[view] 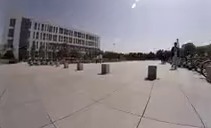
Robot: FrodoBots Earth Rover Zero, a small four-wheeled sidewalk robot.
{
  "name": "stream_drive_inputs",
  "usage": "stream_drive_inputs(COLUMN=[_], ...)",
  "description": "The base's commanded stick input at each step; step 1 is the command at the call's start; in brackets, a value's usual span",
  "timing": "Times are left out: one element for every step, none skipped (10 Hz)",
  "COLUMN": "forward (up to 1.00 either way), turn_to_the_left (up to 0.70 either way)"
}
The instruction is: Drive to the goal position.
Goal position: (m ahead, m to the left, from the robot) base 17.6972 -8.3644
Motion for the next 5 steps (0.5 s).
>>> stream_drive_inputs(forward=[1.00, 1.00, 1.00, 1.00, 1.00], turn_to_the_left=[0.00, 0.00, 0.00, 0.00, 0.00])
